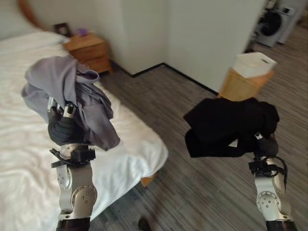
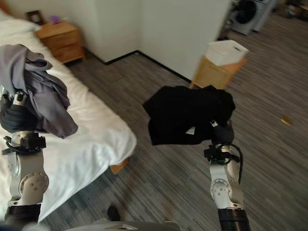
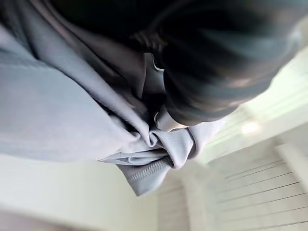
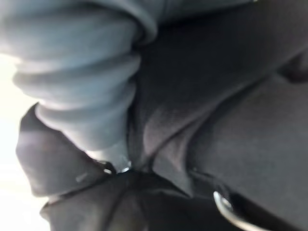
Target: Pick up bed clothes into laundry basket.
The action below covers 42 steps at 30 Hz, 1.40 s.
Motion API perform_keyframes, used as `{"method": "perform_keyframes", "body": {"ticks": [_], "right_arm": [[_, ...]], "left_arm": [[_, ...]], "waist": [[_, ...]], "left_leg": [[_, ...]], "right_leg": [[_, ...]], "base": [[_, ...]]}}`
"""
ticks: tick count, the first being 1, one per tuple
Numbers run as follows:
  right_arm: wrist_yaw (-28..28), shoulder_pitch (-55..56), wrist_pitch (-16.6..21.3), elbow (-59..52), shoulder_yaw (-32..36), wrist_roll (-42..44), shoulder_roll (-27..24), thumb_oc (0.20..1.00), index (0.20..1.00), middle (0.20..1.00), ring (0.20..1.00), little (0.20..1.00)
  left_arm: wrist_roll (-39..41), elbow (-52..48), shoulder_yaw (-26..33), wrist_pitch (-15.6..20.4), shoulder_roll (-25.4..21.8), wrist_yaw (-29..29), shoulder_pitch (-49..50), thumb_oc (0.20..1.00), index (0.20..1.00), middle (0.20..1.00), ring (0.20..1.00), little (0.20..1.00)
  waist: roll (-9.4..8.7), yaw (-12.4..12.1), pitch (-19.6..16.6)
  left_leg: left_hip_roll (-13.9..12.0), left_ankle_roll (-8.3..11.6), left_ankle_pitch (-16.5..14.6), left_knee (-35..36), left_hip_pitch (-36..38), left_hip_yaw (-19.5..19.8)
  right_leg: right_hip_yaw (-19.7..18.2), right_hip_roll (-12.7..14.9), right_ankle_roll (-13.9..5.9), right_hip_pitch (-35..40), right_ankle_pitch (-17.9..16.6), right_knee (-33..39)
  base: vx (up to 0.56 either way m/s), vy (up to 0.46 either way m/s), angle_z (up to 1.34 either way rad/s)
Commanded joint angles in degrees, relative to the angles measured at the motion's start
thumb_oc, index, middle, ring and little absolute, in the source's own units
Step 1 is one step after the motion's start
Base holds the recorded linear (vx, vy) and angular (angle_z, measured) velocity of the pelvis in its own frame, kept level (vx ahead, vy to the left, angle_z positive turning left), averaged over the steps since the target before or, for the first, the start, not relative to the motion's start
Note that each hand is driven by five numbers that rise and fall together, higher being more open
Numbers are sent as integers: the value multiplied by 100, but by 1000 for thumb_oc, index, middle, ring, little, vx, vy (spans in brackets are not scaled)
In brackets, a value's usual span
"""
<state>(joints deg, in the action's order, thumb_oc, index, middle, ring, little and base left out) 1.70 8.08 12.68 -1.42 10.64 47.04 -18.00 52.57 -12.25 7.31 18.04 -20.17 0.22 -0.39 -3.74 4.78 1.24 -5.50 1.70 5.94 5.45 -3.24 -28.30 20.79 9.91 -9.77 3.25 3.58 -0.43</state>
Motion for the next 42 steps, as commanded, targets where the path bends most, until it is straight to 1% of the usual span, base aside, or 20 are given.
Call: {"method": "perform_keyframes", "body": {"ticks": [1, 3, 5, 7, 8, 11, 14, 20, 23, 25, 27, 29, 30, 31, 33, 34, 35, 36, 41, 42], "right_arm": [[-9, -101, 388, -396, 508, -413, -203, 200, 200, 200, 200, 200], [-20, -112, 431, -313, 563, -364, -240, 200, 200, 200, 200, 200], [-41, -228, 484, -337, 471, -274, -299, 200, 200, 200, 200, 200], [-25, -430, 488, -293, 255, -265, -439, 200, 200, 200, 200, 200], [-26, -516, 479, -234, 148, -289, -503, 200, 200, 200, 200, 200], [96, -392, 467, -281, 213, -284, -493, 200, 200, 200, 200, 200], [126, -294, 476, -260, 248, -318, -527, 200, 200, 200, 200, 200], [86, -260, 442, -372, 262, -499, -621, 200, 200, 200, 200, 200], [91, -593, 334, -548, -54, -599, -603, 200, 200, 200, 200, 200], [103, -749, 349, -611, -228, -613, -489, 200, 200, 200, 200, 200], [128, -843, 296, -573, -381, -637, -421, 200, 200, 200, 200, 200], [163, -796, 226, -543, -434, -748, -431, 200, 200, 200, 200, 200], [199, -708, 217, -598, -372, -764, -456, 200, 200, 200, 200, 200], [200, -704, 213, -604, -366, -763, -460, 200, 200, 200, 200, 200], [209, -589, 249, -658, -214, -674, -422, 200, 200, 200, 200, 200], [179, -515, 328, -599, -111, -547, -373, 200, 200, 200, 200, 200], [170, -398, 313, -516, -84, -481, -363, 200, 200, 200, 200, 200], [164, -376, 329, -503, -81, -491, -342, 200, 200, 200, 200, 200], [233, -245, 275, -445, -58, -540, -444, 200, 200, 200, 200, 200], [214, -274, 284, -429, -16, -568, -533, 200, 200, 200, 200, 200]], "left_arm": [[-78, -48, -32, 287, -13, 334, -804, 200, 200, 200, 200, 200], [-48, -17, -94, 265, 46, 405, -859, 200, 200, 200, 200, 200], [-15, -25, -128, 274, 67, 427, -894, 200, 200, 200, 200, 200], [-27, -40, -128, 327, 82, 395, -796, 200, 200, 200, 200, 200], [-60, 0, -105, 347, 118, 338, -698, 200, 200, 200, 200, 200], [-7, -23, 120, 376, 97, 352, -435, 200, 200, 200, 200, 200], [63, -46, 136, 342, 83, 419, -364, 200, 200, 200, 200, 200], [-14, -80, 155, 359, 78, 416, -446, 200, 200, 200, 200, 200], [-140, -94, 270, 399, 21, 329, -319, 200, 200, 200, 200, 200], [-203, -81, 365, 464, -18, 190, -372, 200, 200, 200, 200, 200], [-291, -78, 394, 482, -112, 117, -414, 200, 200, 200, 200, 200], [-361, -56, 405, 479, -157, 62, -412, 200, 200, 200, 200, 200], [-351, -10, 340, 471, -169, 47, -458, 200, 200, 200, 200, 200], [-350, 0, 335, 474, -166, 48, -466, 200, 200, 200, 200, 200], [-318, 16, 283, 436, -181, 87, -516, 200, 200, 200, 200, 200], [-299, 78, 288, 394, -164, 131, -500, 200, 200, 200, 200, 200], [-236, 180, 210, 375, -129, 173, -502, 200, 200, 200, 200, 200], [-283, 214, 197, 371, -131, 172, -540, 200, 200, 200, 200, 200], [-410, 296, 66, 374, -88, 247, -602, 200, 200, 200, 200, 200], [-391, 310, 83, 368, -20, 297, -626, 200, 200, 200, 200, 200]], "waist": [[70, 281, -32], [42, 377, 5], [-51, 406, 147], [-114, 134, 376], [-108, -42, 453], [-88, -254, 449], [6, -289, 471], [205, -354, 493], [353, -473, 293], [294, -538, 248], [400, -564, 341], [520, -446, 455], [629, -222, 593], [618, -206, 591], [604, 3, 679], [566, 145, 670], [595, 300, 622], [577, 340, 619], [552, 458, 524], [595, 520, 521]], "left_leg": [[117, 78, -691, -45, 732, 178], [27, 173, -642, -190, 799, 69], [-320, 364, -718, -1223, 570, -80], [-267, 341, -410, -2065, 185, 720], [36, 244, -511, -2075, 25, 1454], [361, 57, -539, -1361, -463, 2777], [472, 86, -204, -995, -712, 3086], [572, 212, 321, -236, -1122, 2624], [584, 108, 314, -381, -1011, 2534], [835, -190, -68, -776, -757, 2306], [813, -329, -213, -687, -419, 2181], [795, -417, -358, -566, -16, 2213], [784, -446, -502, -414, 387, 2411], [803, -444, -518, -392, 405, 2431], [842, -412, -699, -320, 730, 2559], [909, -333, -918, -205, 1045, 2635], [850, -204, -1134, -108, 1412, 2790], [807, -159, -1180, -122, 1518, 2820], [529, 88, -1119, -624, 1793, 2926], [419, 255, -743, -1145, 1695, 2880]], "right_leg": [[-709, -264, 44, -328, -606, 283], [-781, -388, 98, -245, -561, 355], [-931, -515, 253, -161, -460, 337], [-1318, -646, 481, -170, -418, 224], [-1570, -676, 517, -156, -403, 175], [-2246, -726, 580, -73, -285, 135], [-2415, -846, 648, 48, -180, 110], [-2696, -975, 691, 505, 52, 202], [-2958, -716, 528, 847, 351, 112], [-2835, -219, 90, 443, -426, -1318], [-2671, -231, -32, -238, -1235, -2569], [-2558, -426, -42, -769, -1301, -3222], [-2494, -903, 87, -1577, -869, -3508], [-2480, -883, 91, -1592, -810, -3572], [-2291, -967, 194, -1970, -533, -3043], [-2183, -887, 253, -2192, -400, -1896], [-2231, -895, 197, -2199, -674, -783], [-2281, -812, 168, -2290, -787, -487], [-2176, -677, 206, -2191, -995, -667], [-2152, -709, 280, -2144, -961, -797]], "base": [[42, -238, -38], [49, -249, -40], [15, -305, -40], [-42, -201, -71], [56, -69, -123], [229, -65, -210], [251, -21, -41], [299, 17, -30], [588, 208, -66], [601, 227, -87], [340, 139, -41], [415, 121, -23], [386, 56, -13], [426, 22, 14], [518, -75, 46], [942, -222, 48], [944, -270, 29], [766, -263, 45], [420, -211, 28], [671, -351, 21]]}}
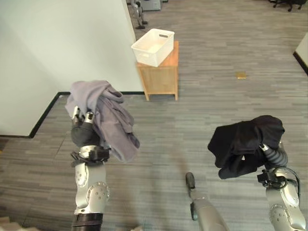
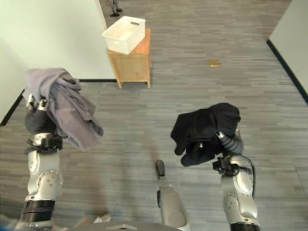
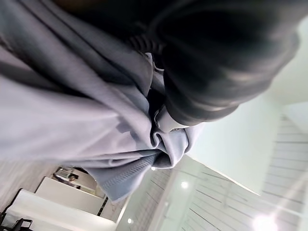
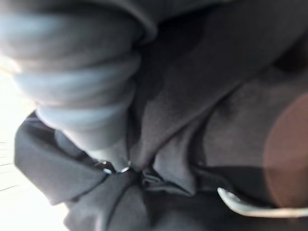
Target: Pick up bed clothes into laundry basket.
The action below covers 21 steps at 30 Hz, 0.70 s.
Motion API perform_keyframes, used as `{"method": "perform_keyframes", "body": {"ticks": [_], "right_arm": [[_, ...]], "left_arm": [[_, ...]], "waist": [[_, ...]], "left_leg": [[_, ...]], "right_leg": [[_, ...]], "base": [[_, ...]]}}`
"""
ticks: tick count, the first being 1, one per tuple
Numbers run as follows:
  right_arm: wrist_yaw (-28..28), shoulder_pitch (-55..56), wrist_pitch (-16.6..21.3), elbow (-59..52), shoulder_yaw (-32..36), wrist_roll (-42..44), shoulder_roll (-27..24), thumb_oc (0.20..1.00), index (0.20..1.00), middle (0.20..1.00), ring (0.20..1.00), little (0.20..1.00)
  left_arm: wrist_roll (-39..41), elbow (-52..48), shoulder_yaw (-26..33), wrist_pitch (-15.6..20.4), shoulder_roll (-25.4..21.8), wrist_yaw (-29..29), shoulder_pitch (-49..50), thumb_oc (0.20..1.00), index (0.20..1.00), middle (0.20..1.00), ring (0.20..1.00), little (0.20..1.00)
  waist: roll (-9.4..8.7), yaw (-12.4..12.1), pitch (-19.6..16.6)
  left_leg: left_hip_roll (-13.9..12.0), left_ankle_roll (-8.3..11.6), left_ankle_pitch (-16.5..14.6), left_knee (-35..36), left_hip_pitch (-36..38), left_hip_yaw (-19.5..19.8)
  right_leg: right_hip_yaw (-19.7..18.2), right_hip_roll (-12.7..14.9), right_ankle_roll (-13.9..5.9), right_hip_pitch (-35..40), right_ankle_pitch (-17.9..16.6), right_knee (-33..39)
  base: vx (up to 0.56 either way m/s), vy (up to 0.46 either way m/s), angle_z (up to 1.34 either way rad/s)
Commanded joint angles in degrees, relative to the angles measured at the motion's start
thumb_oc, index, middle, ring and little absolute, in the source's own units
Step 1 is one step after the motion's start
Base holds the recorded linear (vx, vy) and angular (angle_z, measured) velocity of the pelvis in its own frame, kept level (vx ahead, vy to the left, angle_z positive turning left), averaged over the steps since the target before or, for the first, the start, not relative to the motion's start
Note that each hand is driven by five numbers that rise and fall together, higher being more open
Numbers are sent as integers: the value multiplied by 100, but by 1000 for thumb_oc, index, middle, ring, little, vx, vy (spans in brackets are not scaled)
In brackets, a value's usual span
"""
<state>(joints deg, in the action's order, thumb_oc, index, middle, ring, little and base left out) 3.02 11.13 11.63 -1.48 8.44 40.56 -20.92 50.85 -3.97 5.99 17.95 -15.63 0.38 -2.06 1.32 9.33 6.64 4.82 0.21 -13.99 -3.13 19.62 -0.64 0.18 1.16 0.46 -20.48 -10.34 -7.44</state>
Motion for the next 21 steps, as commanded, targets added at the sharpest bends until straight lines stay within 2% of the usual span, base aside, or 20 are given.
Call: {"method": "perform_keyframes", "body": {"ticks": [1, 2, 3, 4, 5, 7, 8, 10, 11, 12, 13, 14, 15, 16, 17, 18, 19, 21], "right_arm": [[38, -676, 451, -341, 202, 233, -352, 200, 200, 200, 200, 200], [22, -719, 497, -293, 172, 411, -341, 200, 200, 200, 200, 200], [41, -728, 521, -312, 212, 511, -365, 200, 200, 200, 200, 200], [-48, -702, 513, -301, 250, 454, -425, 200, 200, 200, 200, 200], [-50, -704, 512, -303, 255, 452, -419, 200, 200, 200, 200, 200], [-178, -749, 486, -324, 368, 347, -586, 200, 200, 200, 200, 200], [-182, -812, 509, -357, 374, 361, -629, 200, 200, 200, 200, 200], [-184, -862, 515, -386, 392, 364, -624, 200, 200, 200, 200, 200], [-206, -897, 565, -347, 388, 297, -663, 200, 200, 200, 200, 200], [-251, -908, 546, -357, 289, 98, -680, 200, 200, 200, 200, 200], [-274, -953, 507, -355, 238, 45, -716, 200, 200, 200, 200, 200], [-266, -1057, 447, -325, 189, 11, -753, 200, 200, 200, 200, 200], [-220, -1110, 357, -351, 160, -104, -758, 200, 200, 200, 200, 200], [-70, -987, 242, -488, 190, -194, -653, 200, 200, 200, 200, 200], [-91, -844, 257, -525, 166, -290, -542, 200, 200, 200, 200, 200], [-95, -839, 254, -534, 167, -295, -538, 200, 200, 200, 200, 200], [-226, -912, 368, -472, -19, -232, -347, 200, 200, 200, 200, 200], [-206, -963, 379, -388, -65, -129, -160, 200, 200, 200, 200, 200]], "left_arm": [[-102, -381, 173, 411, -397, 274, -495, 200, 200, 200, 200, 200], [-48, -368, 136, 434, -356, 225, -523, 200, 200, 200, 200, 200], [31, -388, 142, 428, -356, 191, -531, 200, 200, 200, 200, 200], [2, -391, 91, 390, -377, 175, -539, 200, 200, 200, 200, 200], [0, -392, 87, 390, -381, 172, -545, 200, 200, 200, 200, 200], [73, -372, 98, 342, -341, 183, -554, 200, 200, 200, 200, 200], [115, -321, 112, 343, -316, 158, -518, 200, 200, 200, 200, 200], [184, -310, 138, 319, -294, 176, -412, 200, 200, 200, 200, 200], [173, -292, 157, 295, -310, 197, -300, 200, 200, 200, 200, 200], [76, -297, 153, 276, -351, 196, -182, 200, 200, 200, 200, 200], [43, -313, 166, 296, -370, 157, -186, 200, 200, 200, 200, 200], [-58, -312, 175, 301, -390, 104, -172, 200, 200, 200, 200, 200], [-116, -379, 228, 252, -409, 147, -67, 200, 200, 200, 200, 200], [-42, -429, 340, 184, -299, 222, 8, 200, 200, 200, 200, 200], [-60, -391, 334, 180, -222, 186, 24, 200, 200, 200, 200, 200], [-62, -393, 333, 180, -222, 184, 26, 200, 200, 200, 200, 200], [-89, -247, 190, 229, -264, -55, -224, 200, 200, 200, 200, 200], [-180, -193, 157, 237, -356, -78, -342, 200, 200, 200, 200, 200]], "waist": [[104, 91, -29], [-30, 33, -26], [-115, -56, 75], [-234, -169, 163], [-241, -172, 161], [-365, -373, 288], [-358, -475, 293], [-357, -627, 202], [-271, -738, 134], [-194, -962, -9], [-157, -1019, -85], [-157, -1033, -139], [-161, -1031, -177], [-173, -1057, -261], [-193, -1072, -299], [-185, -1090, -316], [39, -953, -87], [161, -802, -5]], "left_leg": [[-865, 632, 2266, -1875, -1073, 0], [-891, 640, 2626, -2566, -1476, -76], [-980, 648, 2649, -3389, -1907, -185], [-911, 555, 2451, -3932, -2300, -251], [-906, 546, 2454, -3959, -2332, -253], [-756, 480, 2065, -4182, -3171, -418], [-732, 463, 1943, -3774, -3474, -492], [-797, 427, 1974, -2701, -3651, -595], [-794, 459, 2151, -1353, -3632, -778], [-618, 427, 2351, 177, -3452, -621], [-637, 451, 2431, 457, -3502, -715], [-636, 458, 2578, 330, -3393, -868], [-592, 303, 2248, 5, -3237, -906], [-474, 124, 2064, -214, -3160, -870], [-333, -51, 1968, -226, -2987, -856], [-345, -58, 1990, -211, -3005, -872], [-332, -291, 1929, 193, -2391, -751], [-349, -280, 1919, 481, -2042, -594]], "right_leg": [[-17, 133, -496, 518, 660, -177], [-63, 172, -344, 758, 765, -98], [-75, 148, -185, 998, 874, -71], [-139, 168, -96, 1254, 978, 2], [-140, 175, -99, 1241, 958, 13], [-231, 254, -86, 1686, 1030, 186], [-202, 257, -105, 1928, 1103, 263], [-176, 336, -183, 2242, 1196, 468], [-127, 291, -259, 2453, 1316, 548], [-129, 230, -362, 2808, 1499, 582], [-86, 229, -410, 3006, 1592, 539], [-46, 297, -458, 3158, 1624, 454], [2, 446, -576, 3190, 1759, 151], [153, 725, -743, 3122, 1456, -533], [207, 956, -953, 2841, 755, -1499], [182, 947, -957, 2794, 745, -1523], [-42, 813, -940, 1706, -133, -3307], [-124, 686, -759, 1083, 326, -3526]], "base": [[660, -413, -8], [686, -514, -7], [492, -435, 32], [313, -284, 33], [253, -200, -4], [376, -168, -56], [562, -135, -23], [640, -33, 0], [971, 52, -46], [987, 63, -52], [865, 25, -49], [582, 33, -16], [589, 97, -8], [575, 164, -25], [366, 139, -50], [330, 252, -51], [231, 208, -38], [251, 114, 44]]}}
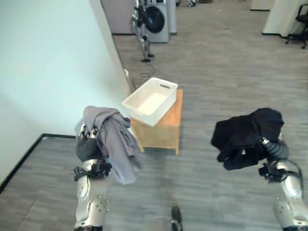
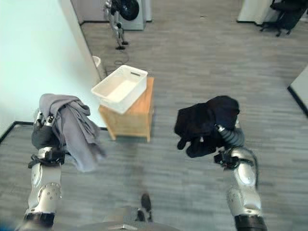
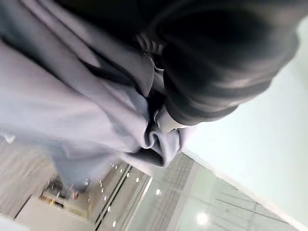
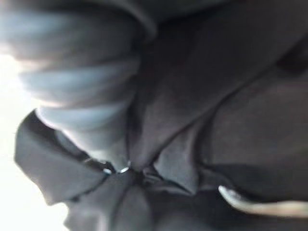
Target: Pick up bed clothes into laundry basket.
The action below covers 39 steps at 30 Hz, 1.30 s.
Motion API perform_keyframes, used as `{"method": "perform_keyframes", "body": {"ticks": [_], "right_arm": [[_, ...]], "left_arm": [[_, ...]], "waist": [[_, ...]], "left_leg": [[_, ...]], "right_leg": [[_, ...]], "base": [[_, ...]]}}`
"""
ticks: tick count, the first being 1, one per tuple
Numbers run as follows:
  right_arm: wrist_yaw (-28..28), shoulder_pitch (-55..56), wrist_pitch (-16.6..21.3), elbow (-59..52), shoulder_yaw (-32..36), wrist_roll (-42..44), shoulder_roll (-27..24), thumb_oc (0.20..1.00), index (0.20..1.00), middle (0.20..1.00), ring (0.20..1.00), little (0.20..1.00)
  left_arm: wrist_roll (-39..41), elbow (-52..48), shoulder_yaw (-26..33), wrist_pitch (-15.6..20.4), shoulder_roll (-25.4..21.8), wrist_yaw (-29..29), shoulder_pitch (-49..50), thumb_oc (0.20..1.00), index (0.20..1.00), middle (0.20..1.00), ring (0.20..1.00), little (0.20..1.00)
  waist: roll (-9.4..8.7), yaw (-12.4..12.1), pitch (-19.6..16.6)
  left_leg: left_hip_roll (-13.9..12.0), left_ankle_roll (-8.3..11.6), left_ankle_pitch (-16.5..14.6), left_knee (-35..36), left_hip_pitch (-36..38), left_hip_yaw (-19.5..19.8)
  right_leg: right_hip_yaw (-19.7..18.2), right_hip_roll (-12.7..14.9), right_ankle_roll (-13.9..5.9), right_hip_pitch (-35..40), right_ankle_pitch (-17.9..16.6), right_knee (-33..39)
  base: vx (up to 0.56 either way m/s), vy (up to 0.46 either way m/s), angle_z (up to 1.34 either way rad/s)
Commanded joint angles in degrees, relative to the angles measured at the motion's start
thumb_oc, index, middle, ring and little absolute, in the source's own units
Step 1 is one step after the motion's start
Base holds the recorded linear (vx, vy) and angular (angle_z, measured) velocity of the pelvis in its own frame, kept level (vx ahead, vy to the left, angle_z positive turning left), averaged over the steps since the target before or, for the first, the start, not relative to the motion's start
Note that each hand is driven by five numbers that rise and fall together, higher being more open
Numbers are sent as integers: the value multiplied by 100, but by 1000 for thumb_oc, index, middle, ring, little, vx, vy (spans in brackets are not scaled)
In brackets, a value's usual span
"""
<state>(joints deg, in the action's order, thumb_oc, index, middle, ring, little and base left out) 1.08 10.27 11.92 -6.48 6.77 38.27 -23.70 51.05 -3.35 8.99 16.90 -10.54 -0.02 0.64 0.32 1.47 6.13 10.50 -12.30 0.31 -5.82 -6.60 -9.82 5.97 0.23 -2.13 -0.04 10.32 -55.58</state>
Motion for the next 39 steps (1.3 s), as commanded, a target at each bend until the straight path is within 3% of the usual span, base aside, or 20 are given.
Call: {"method": "perform_keyframes", "body": {"ticks": [1, 4, 5, 6, 7, 8, 12, 15, 18, 22, 26, 29, 31, 35, 39], "right_arm": [[-10, -878, 350, 113, 102, 100, 120, 200, 200, 200, 200, 200], [17, -866, 319, 107, 148, 67, 85, 200, 200, 200, 200, 200], [-4, -868, 332, 131, 202, 91, 60, 200, 200, 200, 200, 200], [-33, -883, 339, 129, 229, 117, 33, 200, 200, 200, 200, 200], [-122, -909, 427, 198, 370, 26, -60, 200, 200, 200, 200, 200], [24, -950, 245, 35, 349, 18, -110, 200, 200, 200, 200, 200], [23, -1107, 304, -52, 344, -194, -327, 200, 200, 200, 200, 200], [38, -1709, 234, 33, 165, -316, -1007, 200, 200, 200, 200, 200], [164, -1980, 136, 143, -21, -220, -1299, 200, 200, 200, 200, 200], [259, -2527, -116, 1144, -692, 371, -1566, 200, 200, 200, 200, 200], [180, -3282, -368, 2790, -1286, 43, -1776, 200, 200, 200, 200, 200], [-13, -4371, -603, 4821, -1973, -367, -1289, 200, 200, 200, 200, 200], [22, -4689, -665, 5269, -2190, -526, -1197, 200, 200, 200, 200, 200], [16, -5184, -764, 5680, -2656, -1064, -1010, 200, 200, 200, 200, 200], [-71, -5548, -750, 5658, -2783, -1050, -764, 200, 200, 200, 200, 200]], "left_arm": [[-197, -245, -143, 344, -870, -35, -619, 200, 200, 200, 200, 200], [-200, -226, -162, 312, -965, 51, -698, 200, 200, 200, 200, 200], [-145, -176, -225, 307, -965, 64, -753, 200, 200, 200, 200, 200], [-99, -80, -285, 304, -982, 59, -829, 200, 200, 200, 200, 200], [-294, -23, -349, 346, -1031, -20, -864, 200, 200, 200, 200, 200], [-154, -49, -265, 284, -906, 127, -791, 200, 200, 200, 200, 200], [-84, -16, -385, 279, -748, 208, -689, 200, 200, 200, 200, 200], [-88, 26, -421, 224, -782, 203, -486, 200, 200, 200, 200, 200], [56, -20, -364, 166, -737, 282, -283, 200, 200, 200, 200, 200], [260, -36, -546, 96, -747, 262, 7, 200, 200, 200, 200, 200], [451, -199, -403, 20, -930, 371, 384, 200, 200, 200, 200, 200], [672, -254, -486, -99, -931, 487, 621, 200, 200, 200, 200, 200], [712, -246, -526, -128, -960, 491, 624, 200, 200, 200, 200, 200], [729, -262, -635, -176, -1023, 542, 609, 200, 200, 200, 200, 200], [727, -255, -732, -139, -1064, 480, 534, 200, 200, 200, 200, 200]], "waist": [[240, 2, 47], [189, 158, 1], [116, 274, -14], [56, 328, -36], [-17, 448, -8], [-137, 203, -108], [-213, 132, -292], [-306, -55, -392], [-343, -129, -421], [-377, -404, -456], [-370, -699, -395], [-311, -1044, -300], [-300, -1142, -262], [-265, -1306, -195], [-247, -1380, -137]], "left_leg": [[-898, 977, 494, 785, 603, 342], [-873, 1088, 366, 939, 909, 584], [-800, 1140, 246, 978, 1037, 736], [-761, 1173, 184, 992, 1099, 835], [-742, 1185, 93, 925, 1107, 983], [-750, 1178, 20, 910, 1116, 924], [-758, 1191, -20, 911, 1081, 938], [-805, 1210, -64, 890, 1098, 1060], [-815, 1217, -17, 911, 1088, 1146], [-820, 1236, -16, 1040, 1137, 1414], [-812, 1251, 24, 1064, 1061, 1618], [-791, 1295, 112, 1082, 847, 1837], [-776, 1311, 136, 1082, 782, 1901], [-765, 1331, 183, 1082, 628, 2004], [-743, 1339, 216, 1082, 528, 2092]], "right_leg": [[-691, 802, -494, -963, -1696, 1248], [-657, 967, -446, -1204, -1514, 2518], [-859, 801, -477, -1183, -1474, 3670], [-1082, 665, -541, -1031, -1441, 4321], [-1600, 423, -602, -776, -1271, 4692], [-1325, 647, -689, -490, -1359, 4910], [-1350, 574, -678, -309, -1397, 5235], [-1157, 588, -599, -114, -1319, 5368], [-1089, 578, -548, -74, -1309, 5362], [-785, 615, -492, 145, -1186, 5496], [-645, 642, -467, 214, -1216, 5655], [-437, 634, -453, 236, -1279, 5900], [-382, 629, -444, 238, -1302, 5971], [-296, 611, -439, 175, -1317, 6046], [-212, 603, -439, 118, -1315, 6058]], "base": [[244, -30, 99], [340, -133, 85], [382, -194, 84], [367, -194, 84], [321, -192, 109], [255, -179, 115], [133, -96, 33], [138, -107, 26], [122, -84, -4], [138, -53, 36], [100, -28, 43], [47, -12, 19], [11, -12, 34], [4, -18, 12], [13, -3, 15]]}}
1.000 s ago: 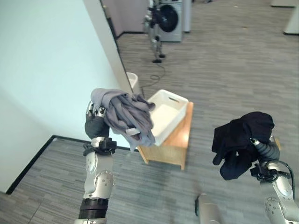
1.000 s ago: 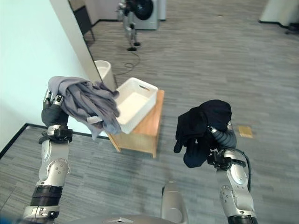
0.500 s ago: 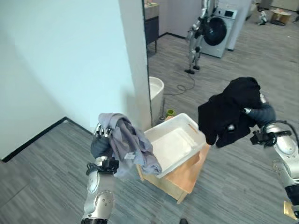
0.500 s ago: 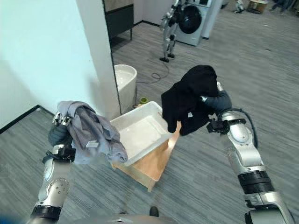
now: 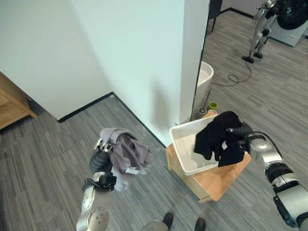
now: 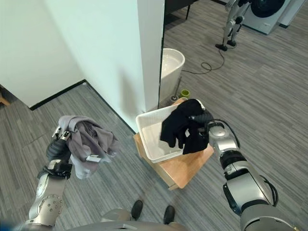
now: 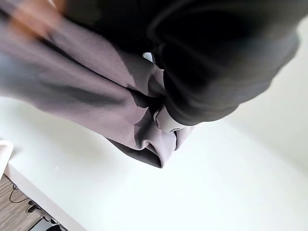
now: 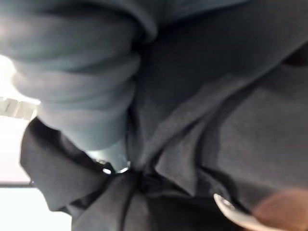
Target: Pick up bed clothes into laundry basket.
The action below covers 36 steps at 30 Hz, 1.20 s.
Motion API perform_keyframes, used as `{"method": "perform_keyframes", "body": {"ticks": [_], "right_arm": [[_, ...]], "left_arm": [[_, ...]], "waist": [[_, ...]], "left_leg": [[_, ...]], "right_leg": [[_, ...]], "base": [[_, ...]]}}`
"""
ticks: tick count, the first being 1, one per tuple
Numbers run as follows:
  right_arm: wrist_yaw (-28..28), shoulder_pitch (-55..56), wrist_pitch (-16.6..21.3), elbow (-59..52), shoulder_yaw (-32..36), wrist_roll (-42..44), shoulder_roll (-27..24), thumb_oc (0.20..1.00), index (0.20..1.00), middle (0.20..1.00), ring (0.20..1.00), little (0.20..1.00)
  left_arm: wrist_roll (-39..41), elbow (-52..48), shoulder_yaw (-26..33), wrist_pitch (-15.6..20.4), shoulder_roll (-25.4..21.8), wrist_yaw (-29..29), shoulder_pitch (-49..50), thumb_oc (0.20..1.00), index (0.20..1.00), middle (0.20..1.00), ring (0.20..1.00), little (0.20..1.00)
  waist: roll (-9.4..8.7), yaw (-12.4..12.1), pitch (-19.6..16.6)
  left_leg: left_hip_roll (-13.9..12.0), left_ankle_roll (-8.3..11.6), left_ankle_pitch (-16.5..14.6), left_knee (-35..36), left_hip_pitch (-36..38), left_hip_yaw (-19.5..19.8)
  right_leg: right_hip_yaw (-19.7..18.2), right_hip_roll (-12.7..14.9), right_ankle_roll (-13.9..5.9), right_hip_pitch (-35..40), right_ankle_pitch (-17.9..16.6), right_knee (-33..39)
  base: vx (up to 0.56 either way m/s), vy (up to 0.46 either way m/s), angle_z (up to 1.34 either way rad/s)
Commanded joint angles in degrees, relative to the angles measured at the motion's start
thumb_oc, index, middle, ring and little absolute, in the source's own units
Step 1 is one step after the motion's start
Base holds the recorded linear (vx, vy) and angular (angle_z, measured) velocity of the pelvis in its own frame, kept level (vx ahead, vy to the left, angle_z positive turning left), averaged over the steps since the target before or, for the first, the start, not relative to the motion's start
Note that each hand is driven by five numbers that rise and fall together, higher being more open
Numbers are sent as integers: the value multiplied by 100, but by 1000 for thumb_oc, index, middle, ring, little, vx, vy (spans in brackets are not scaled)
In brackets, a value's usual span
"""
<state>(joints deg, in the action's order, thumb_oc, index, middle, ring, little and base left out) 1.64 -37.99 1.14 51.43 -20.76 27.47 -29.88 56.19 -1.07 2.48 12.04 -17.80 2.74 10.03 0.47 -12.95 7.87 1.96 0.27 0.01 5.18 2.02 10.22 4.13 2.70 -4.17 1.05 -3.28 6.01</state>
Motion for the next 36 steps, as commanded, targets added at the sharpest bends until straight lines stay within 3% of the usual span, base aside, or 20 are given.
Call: {"method": "perform_keyframes", "body": {"ticks": [1, 7, 13, 20, 28, 29, 30, 31, 32, 34, 36], "right_arm": [[-160, -892, 314, -140, -100, 18, -162, 200, 200, 200, 200, 200], [-275, -1565, 305, -25, -300, -74, -265, 200, 200, 200, 200, 200], [-503, -1938, 456, 33, 57, 620, -333, 200, 200, 200, 200, 200], [-368, -1919, 280, 254, -237, 98, -417, 200, 200, 200, 200, 200], [-172, -2053, 16, 1732, -681, -1069, -245, 200, 200, 200, 200, 200], [-135, -2091, -36, 1905, -745, -1243, -213, 454, 454, 454, 454, 454], [-134, -2096, -34, 1910, -746, -1243, -211, 1000, 1000, 1000, 1000, 1000], [67, -2287, -138, 2247, -1062, -1745, -162, 1000, 1000, 1000, 1000, 1000], [67, -2288, -138, 2247, -1062, -1744, -162, 1000, 1000, 1000, 1000, 1000], [-109, -2488, -181, 2419, -1370, -2607, 69, 1000, 1000, 1000, 1000, 1000], [-74, -2455, -182, 2389, -1372, -2660, 126, 1000, 1000, 1000, 1000, 1000]], "left_arm": [[209, -461, -111, 352, -330, 181, -421, 200, 200, 200, 200, 200], [246, -392, -177, 324, -286, 142, -454, 200, 200, 200, 200, 200], [298, -370, -132, 385, -316, 49, -494, 200, 200, 200, 200, 200], [292, -261, -199, 302, -269, 86, -526, 200, 200, 200, 200, 200], [327, -327, -233, 232, -314, 193, -476, 200, 200, 200, 200, 200], [320, -310, -241, 226, -334, 194, -484, 200, 200, 200, 200, 200], [320, -310, -240, 227, -333, 194, -485, 200, 200, 200, 200, 200], [311, -259, -277, 198, -385, 244, -500, 200, 200, 200, 200, 200], [311, -259, -277, 198, -385, 244, -501, 200, 200, 200, 200, 200], [298, -266, -284, 202, -430, 245, -580, 200, 200, 200, 200, 200], [285, -271, -284, 211, -424, 240, -583, 200, 200, 200, 200, 200]], "waist": [[-275, 47, -309], [-360, -6, -319], [-408, -43, -349], [-425, -18, -352], [-351, -82, -241], [-349, -94, -235], [-349, -92, -235], [-346, -128, -232], [-346, -127, -232], [-343, -143, -218], [-347, -133, -226]], "left_leg": [[121, 79, 237, -18, -343, 108], [144, 77, 221, -18, -337, 185], [151, 84, 195, -18, -320, 212], [157, 72, 185, -18, -290, 210], [179, 65, 221, -18, -388, 251], [185, 67, 226, -18, -405, 257], [185, 67, 227, -18, -407, 258], [190, 79, 244, -18, -449, 291], [190, 79, 245, -18, -449, 292], [199, 89, 264, -18, -505, 301], [203, 90, 263, -18, -508, 306]], "right_leg": [[-12, 357, -234, 20, 54, -101], [45, 373, -233, 74, 81, -101], [86, 382, -245, 103, 94, -101], [87, 401, -249, 137, 91, -101], [115, 423, -260, 39, 58, -101], [126, 424, -263, 26, 59, -101], [127, 424, -263, 25, 59, -101], [148, 420, -263, -7, 63, -101], [149, 420, -263, -7, 63, -101], [163, 421, -269, -47, 44, -101], [170, 416, -269, -50, 52, -101]], "base": [[41, 5, 2], [21, 9, 9], [16, 4, 6], [0, 0, 0], [-4, 2, 1], [-26, 3, -6], [-20, -8, -3], [0, 0, 0], [0, 0, 0], [-10, 5, 6], [0, 0, 3]]}}
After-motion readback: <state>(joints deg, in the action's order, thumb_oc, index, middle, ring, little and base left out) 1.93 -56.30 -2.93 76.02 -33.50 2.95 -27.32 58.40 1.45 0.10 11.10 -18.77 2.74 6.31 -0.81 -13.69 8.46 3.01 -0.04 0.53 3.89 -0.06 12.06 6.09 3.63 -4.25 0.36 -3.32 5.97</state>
